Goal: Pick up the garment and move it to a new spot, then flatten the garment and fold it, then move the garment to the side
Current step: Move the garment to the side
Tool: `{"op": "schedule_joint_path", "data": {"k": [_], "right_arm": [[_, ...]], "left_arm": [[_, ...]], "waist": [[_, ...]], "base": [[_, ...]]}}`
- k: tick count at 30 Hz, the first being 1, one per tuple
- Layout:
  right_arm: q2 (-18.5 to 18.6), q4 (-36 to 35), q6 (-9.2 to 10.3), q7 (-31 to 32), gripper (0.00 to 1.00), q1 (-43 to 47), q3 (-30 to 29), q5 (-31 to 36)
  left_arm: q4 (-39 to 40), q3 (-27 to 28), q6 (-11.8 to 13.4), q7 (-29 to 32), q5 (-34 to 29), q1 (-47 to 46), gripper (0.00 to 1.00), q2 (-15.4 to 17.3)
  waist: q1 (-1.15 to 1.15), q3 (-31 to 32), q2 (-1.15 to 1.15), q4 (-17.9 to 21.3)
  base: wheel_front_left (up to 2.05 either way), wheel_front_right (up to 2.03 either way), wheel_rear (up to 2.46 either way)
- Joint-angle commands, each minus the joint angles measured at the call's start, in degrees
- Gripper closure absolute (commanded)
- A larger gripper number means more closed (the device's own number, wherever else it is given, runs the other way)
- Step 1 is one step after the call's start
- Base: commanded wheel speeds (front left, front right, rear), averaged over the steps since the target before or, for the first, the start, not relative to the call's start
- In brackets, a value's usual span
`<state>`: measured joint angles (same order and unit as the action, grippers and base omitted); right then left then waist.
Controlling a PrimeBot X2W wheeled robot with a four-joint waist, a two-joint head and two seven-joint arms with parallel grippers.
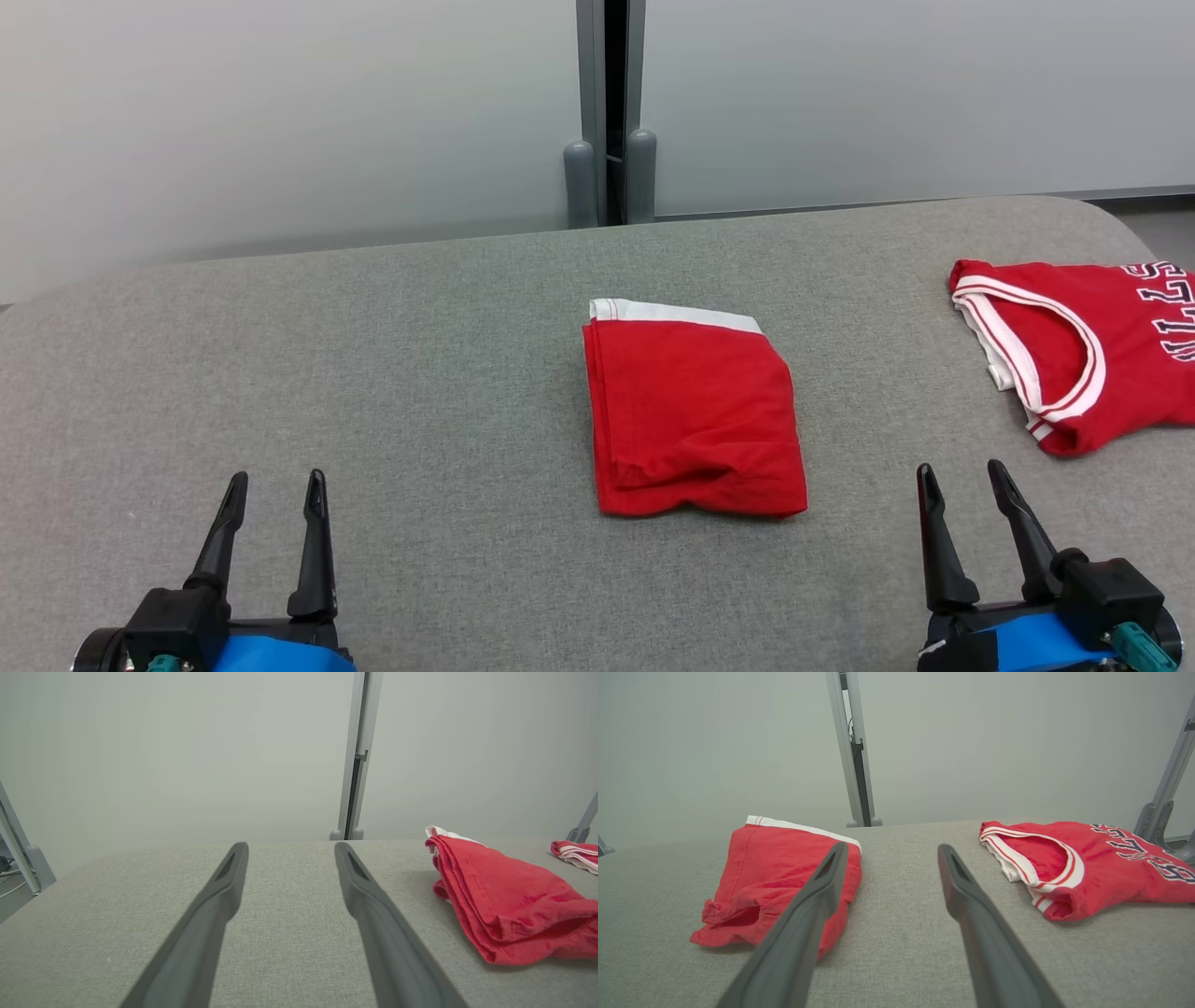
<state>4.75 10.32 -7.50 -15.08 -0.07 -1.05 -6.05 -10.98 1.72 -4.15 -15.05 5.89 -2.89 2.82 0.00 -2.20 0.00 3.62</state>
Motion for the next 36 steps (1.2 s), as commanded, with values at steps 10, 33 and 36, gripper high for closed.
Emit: {"op": "schedule_joint_path", "data": {"k": [10, 33, 36], "right_arm": [[1.0, 2.7, 0.02, -0.1, 0.0, -6.7, 1.5, -0.8], [4.7, 35.1, 0.03, 6.9, 0.0, -31.4, 6.8, 0.3], [4.6, 38.9, 0.03, 6.3, 0.0, -32.0, 7.3, -0.2]], "left_arm": [[0.5, 0.4, 0.2, -0.1, -0.5, -0.9, 0.0, 0.2], [0.9, -3.9, 1.3, -0.1, 1.8, -6.7, 0.0, 0.2], [0.9, -4.3, 1.6, -0.1, 2.0, -7.1, 0.0, 0.2]], "waist": [[0.0, -1.6, 0.0, -0.4], [0.0, -9.9, 0.0, -7.9], [0.0, -10.4, 0.0, -8.2]], "base": [[0.0, 0.0, 0.0], [0.0, 0.0, 0.0], [0.0, 0.0, 0.0]]}}
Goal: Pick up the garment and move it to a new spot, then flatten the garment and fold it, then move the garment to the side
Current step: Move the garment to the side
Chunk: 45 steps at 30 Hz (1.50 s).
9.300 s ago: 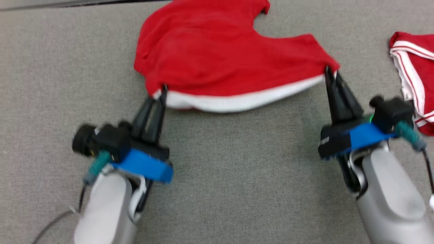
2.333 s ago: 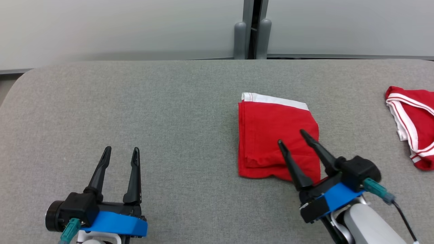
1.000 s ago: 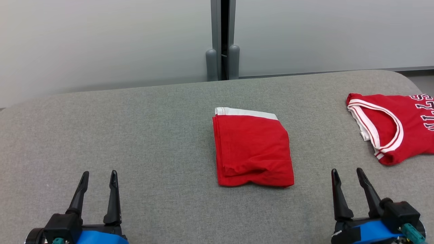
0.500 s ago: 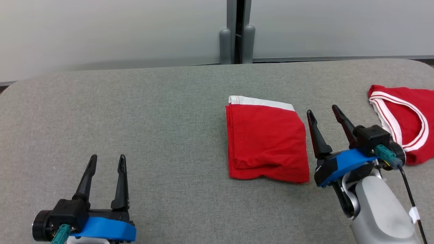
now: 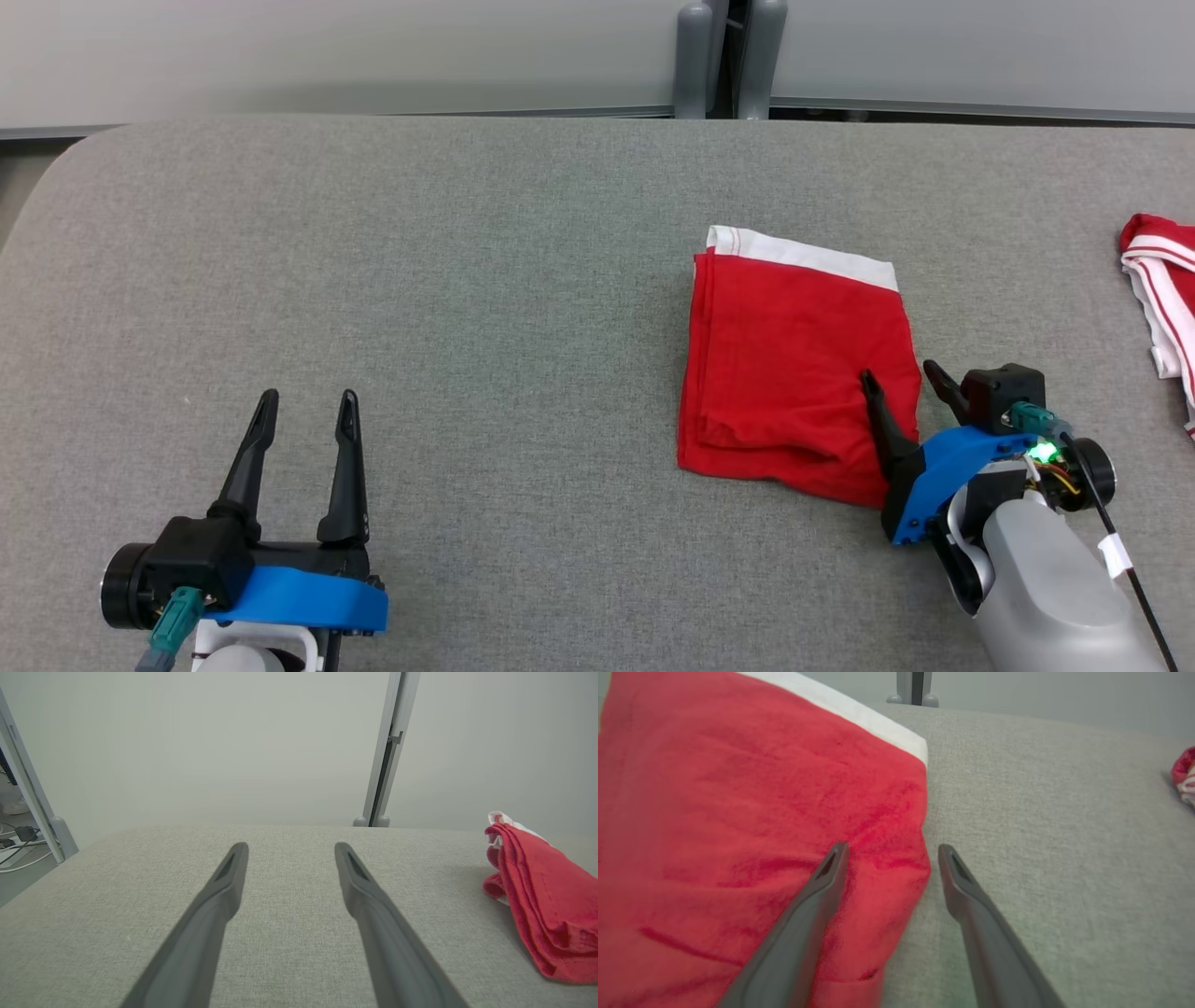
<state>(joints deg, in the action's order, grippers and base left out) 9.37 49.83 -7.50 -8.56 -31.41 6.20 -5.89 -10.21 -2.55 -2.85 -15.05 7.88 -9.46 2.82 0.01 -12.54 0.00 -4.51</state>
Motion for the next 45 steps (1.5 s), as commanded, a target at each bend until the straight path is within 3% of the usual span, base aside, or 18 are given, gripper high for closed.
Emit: {"op": "schedule_joint_path", "data": {"k": [1, 9, 10, 11, 19, 34, 45], "right_arm": [[-0.2, 0.6, 0.03, -0.2, 0.0, -0.9, 0.1, -0.5], [-1.8, 8.1, 0.02, -1.0, 0.0, -2.4, 2.5, -2.2], [-2.3, 8.8, 0.01, -0.9, 0.54, -2.6, 3.2, -2.8], [-2.7, 9.2, -0.01, -1.3, 1.0, -2.7, 3.6, -3.8], [0.1, 8.7, 0.07, -5.2, 1.0, -4.7, 5.7, -6.9], [8.6, -0.5, 0.03, -6.6, 1.0, -2.5, 9.0, -10.1], [12.8, -3.6, 0.03, -6.0, 1.0, -9.0, 9.6, -9.6]], "left_arm": [[0.1, -0.1, 0.3, -0.1, 0.1, -0.7, 0.0, 0.2], [0.0, -0.4, 0.5, -0.1, 0.1, -1.3, 0.0, 0.2], [0.1, -0.5, 0.5, -0.1, 0.1, -1.4, 0.0, 0.2], [0.1, -0.5, 0.5, -0.1, 0.1, -1.5, 0.0, 0.2], [0.4, -0.2, 0.4, -0.1, 0.1, -1.1, 0.0, 0.2], [1.5, 1.5, -1.1, -0.1, -2.9, -2.9, 0.0, 0.3], [2.1, 1.6, -1.7, -0.1, -3.9, -4.0, 0.0, 0.3]], "waist": [[-0.01, -0.2, 0.0, -0.2], [-0.01, -0.7, 0.0, -0.4], [-0.01, -0.7, 0.0, -0.4], [-0.01, -0.8, 0.0, -0.3], [-0.01, -1.3, 0.0, 2.5], [-0.01, -3.7, 0.0, 14.4], [-0.01, -6.2, 0.0, 16.3]], "base": [[0.0, 0.0, 0.0], [0.0, 0.0, 0.0], [0.0, 0.0, 0.0], [0.0, 0.0, 0.0], [0.0, 0.0, 0.0], [0.0, 0.0, 0.0], [0.0, 0.0, 0.0]]}}
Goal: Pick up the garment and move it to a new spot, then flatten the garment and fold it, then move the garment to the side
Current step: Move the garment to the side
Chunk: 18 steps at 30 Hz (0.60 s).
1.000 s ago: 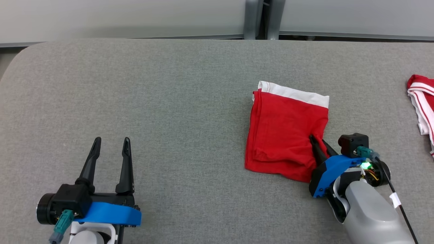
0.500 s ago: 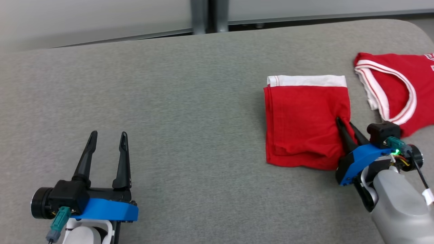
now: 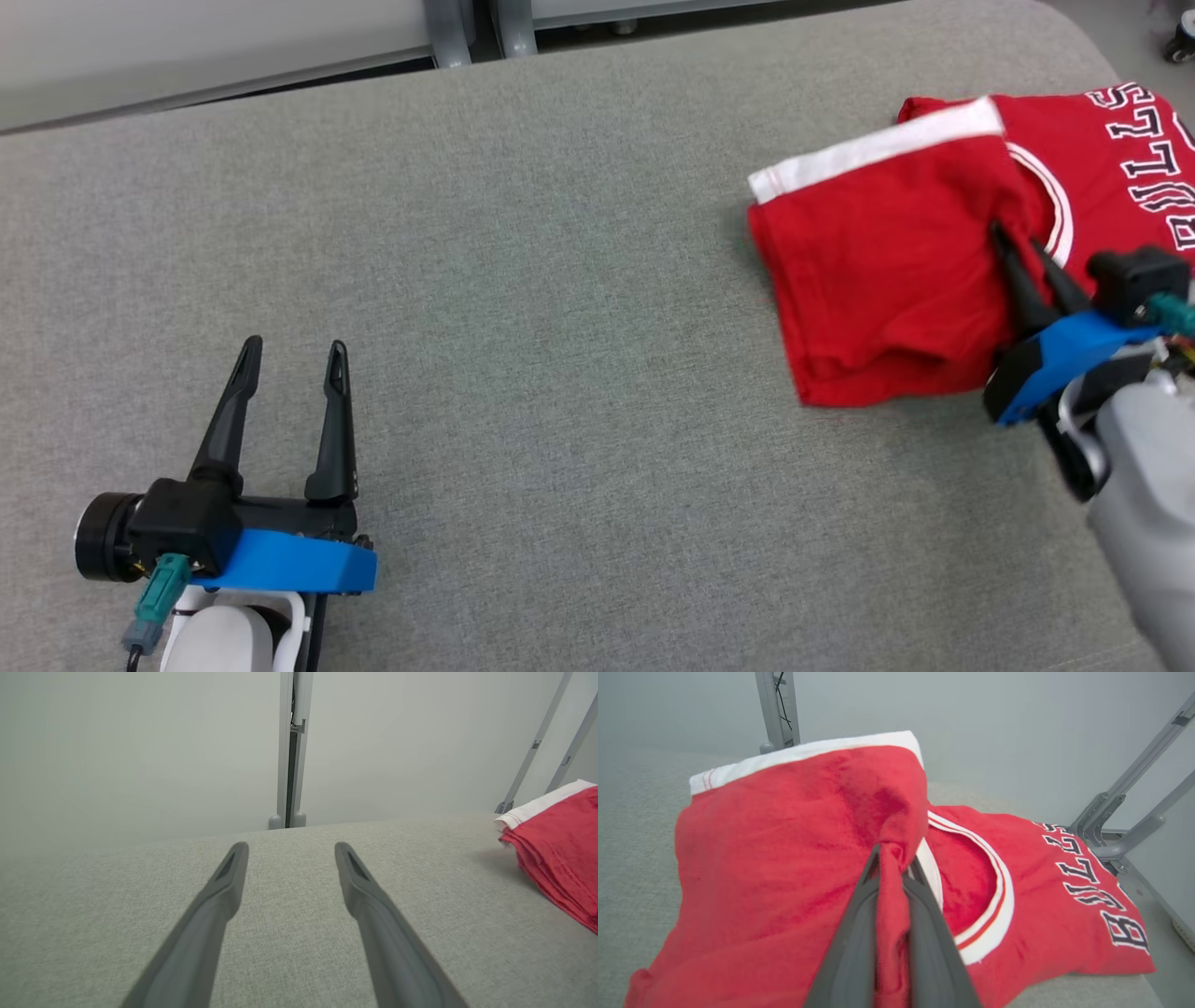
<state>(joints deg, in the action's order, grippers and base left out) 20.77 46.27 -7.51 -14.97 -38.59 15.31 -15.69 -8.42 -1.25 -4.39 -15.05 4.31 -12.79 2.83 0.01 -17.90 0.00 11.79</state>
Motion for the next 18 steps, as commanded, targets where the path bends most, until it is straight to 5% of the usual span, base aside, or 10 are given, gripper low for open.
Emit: {"op": "schedule_joint_path", "data": {"k": [1, 14, 18], "right_arm": [[2.4, 0.2, 0.05, 0.8, 1.0, -2.8, 0.8, 0.5], [21.1, 1.5, 0.05, 7.8, 1.0, -12.4, 1.5, -2.3], [23.3, 2.6, 0.05, 8.6, 1.0, -14.3, 1.2, -2.8]], "left_arm": [[0.4, 0.3, -0.3, -0.1, -0.5, -0.9, 0.0, 0.3], [2.9, 0.1, -0.8, -0.1, -2.2, -5.2, 0.0, 1.0], [3.7, 0.0, -0.9, -0.1, -2.5, -6.6, 0.0, 1.3]], "waist": [[-0.01, -1.3, 0.0, 0.0], [-0.01, -10.8, 0.0, -0.4], [-0.01, -12.5, 0.0, -0.7]], "base": [[0.0, 0.0, 0.0], [0.0, 0.0, 0.0], [0.0, 0.0, 0.0]]}}
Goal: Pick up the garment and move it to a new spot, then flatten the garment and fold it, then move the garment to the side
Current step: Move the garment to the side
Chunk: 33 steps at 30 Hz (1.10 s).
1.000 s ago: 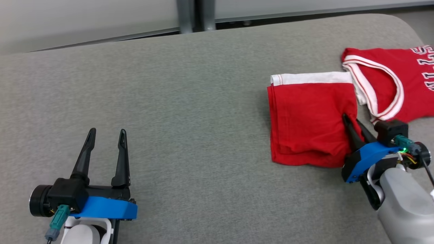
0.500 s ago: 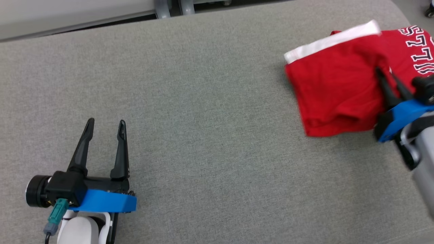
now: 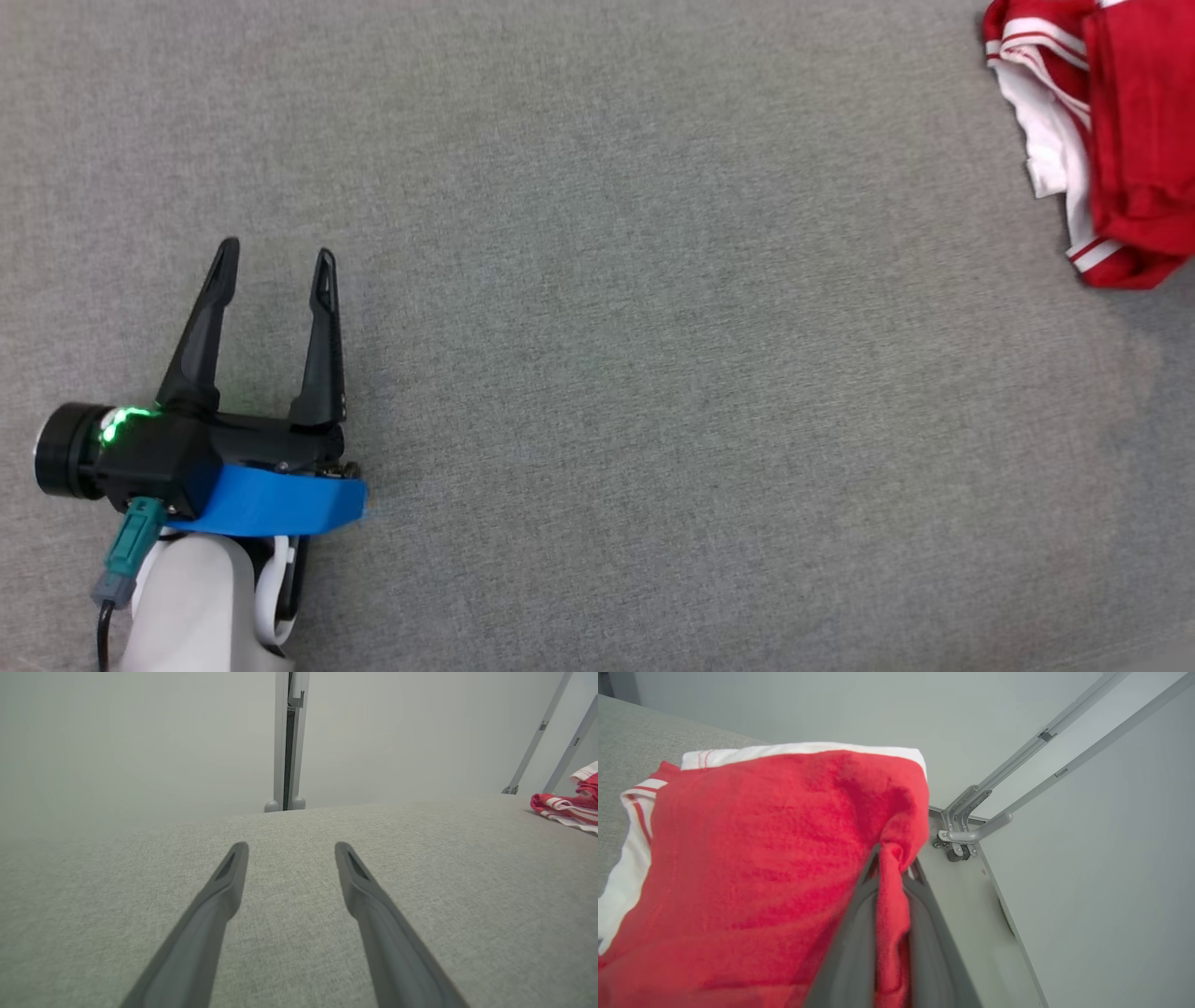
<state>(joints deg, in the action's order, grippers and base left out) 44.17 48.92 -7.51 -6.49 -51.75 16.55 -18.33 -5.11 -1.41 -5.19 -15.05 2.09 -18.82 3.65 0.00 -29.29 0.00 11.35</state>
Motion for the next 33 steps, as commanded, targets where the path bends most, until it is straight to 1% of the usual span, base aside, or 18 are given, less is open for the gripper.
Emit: {"op": "schedule_joint_path", "data": {"k": [1, 5, 6, 7, 8, 9, 10, 11, 12, 13, 15, 16, 17, 19, 20, 21, 28, 33], "right_arm": [[0.7, 0.4, 0.05, 0.4, 1.0, -1.6, -0.2, -0.1], [2.4, 3.2, 0.05, 1.5, 1.0, -3.8, -1.6, -0.2], [2.4, 3.5, 0.05, 1.5, 1.0, -4.4, -1.6, -0.3], [1.4, 3.8, 0.04, 1.9, 1.0, -4.8, -1.7, -1.6], [1.5, 4.0, 0.05, 1.7, 1.0, -5.4, -1.8, -1.5], [2.8, 3.7, 0.05, 1.0, 1.0, -5.8, -0.6, 0.7], [3.2, 3.4, 0.05, 0.5, 1.0, -6.1, 0.5, 2.0], [2.1, 3.6, 0.05, -0.1, 1.0, -6.8, -0.2, 1.5], [0.9, 4.2, 0.05, -0.5, 0.93, -7.1, -1.2, 0.7], [0.5, 4.8, 0.05, -0.4, 0.65, -7.2, -1.5, 1.3], [1.0, 5.9, 0.05, -0.8, 0.69, -7.8, -1.7, 2.6], [0.6, 6.6, 0.05, -0.7, 0.8, -8.1, -2.0, 2.8], [0.2, 7.0, 0.05, -0.6, 0.98, -8.2, -2.1, 3.3], [0.1, 7.6, 0.05, -1.3, 0.63, -8.7, -2.3, 4.0], [-0.1, 8.1, 0.05, -1.4, 0.26, -8.7, -2.4, 4.3], [-0.2, 8.6, 0.05, -1.3, 0.0, -8.7, -2.6, 4.3], [-0.5, 10.3, 0.05, -3.9, 0.0, -9.8, -3.5, 6.3], [-2.2, 9.1, 0.05, -7.3, 0.0, -9.4, -5.1, 8.4]], "left_arm": [[0.5, 0.1, -0.2, -0.1, -0.3, -1.0, 0.0, 0.6], [1.6, -0.4, -0.3, -0.1, -0.7, -2.5, 0.0, 0.8], [1.8, -0.4, -0.3, -0.1, -0.7, -2.8, 0.0, 0.8], [2.0, -0.5, -0.3, -0.1, -0.7, -2.9, 0.0, 0.8], [2.1, -0.4, -0.2, -0.1, -0.7, -3.1, 0.0, 0.8], [2.3, -0.5, -0.1, -0.1, -0.7, -3.2, 0.0, 0.8], [2.4, -0.6, 0.0, -0.1, -0.7, -3.4, 0.0, 0.7], [2.5, -0.4, 0.2, -0.1, -0.6, -3.3, 0.0, 0.7], [2.6, -0.3, 0.4, -0.1, -0.5, -3.2, 0.0, 0.7], [2.7, -0.2, 0.5, -0.1, -0.4, -3.0, 0.0, 0.7], [2.7, -0.2, 0.5, -0.1, -0.3, -2.6, 0.0, 0.6], [2.7, -0.3, 0.6, -0.1, -0.2, -2.4, 0.0, 0.6], [2.7, -0.2, 0.6, -0.1, -0.2, -2.3, 0.0, 0.5], [2.6, -0.1, 0.7, -0.1, -0.3, -2.2, 0.0, 0.5], [2.5, 0.0, 0.8, -0.1, -0.2, -2.1, 0.0, 0.5], [2.5, 0.0, 0.8, -0.1, -0.2, -2.1, 0.0, 0.5], [1.9, 0.1, 0.8, -0.1, 0.1, -1.5, 0.0, 0.4], [1.5, 0.8, 1.1, -0.1, 0.8, -0.1, 0.0, 0.2]], "waist": [[0.0, -1.7, 0.0, -0.4], [0.0, -3.6, 0.0, -1.2], [0.0, -3.9, 0.0, -1.5], [0.0, -4.2, 0.0, -1.6], [0.0, -4.5, 0.0, -1.8], [0.0, -4.8, 0.0, -2.0], [0.0, -5.0, 0.0, -2.2], [0.0, -5.1, 0.0, -2.3], [0.0, -5.2, 0.0, -2.3], [0.0, -5.1, 0.0, -2.3], [0.0, -5.0, 0.0, -2.5], [0.0, -5.0, 0.0, -2.5], [0.0, -4.9, 0.0, -2.5], [0.0, -4.7, 0.0, -2.6], [0.0, -4.5, 0.0, -2.5], [0.0, -4.4, 0.0, -2.5], [0.0, -2.1, 0.0, -2.7], [0.0, 1.7, 0.0, -3.2]], "base": [[0.0, 0.0, 0.0], [0.0, 0.0, 0.0], [0.0, 0.0, 0.0], [0.0, 0.0, 0.0], [0.0, 0.0, 0.0], [0.0, 0.0, 0.0], [0.0, 0.0, 0.0], [0.0, 0.0, 0.0], [0.0, 0.0, 0.0], [0.0, 0.0, 0.0], [0.0, 0.0, 0.0], [0.0, 0.0, 0.0], [0.0, 0.0, 0.0], [0.0, 0.0, 0.0], [0.0, 0.0, 0.0], [0.0, 0.0, 0.0], [0.0, 0.0, 0.0], [0.0, 0.0, 0.0]]}}
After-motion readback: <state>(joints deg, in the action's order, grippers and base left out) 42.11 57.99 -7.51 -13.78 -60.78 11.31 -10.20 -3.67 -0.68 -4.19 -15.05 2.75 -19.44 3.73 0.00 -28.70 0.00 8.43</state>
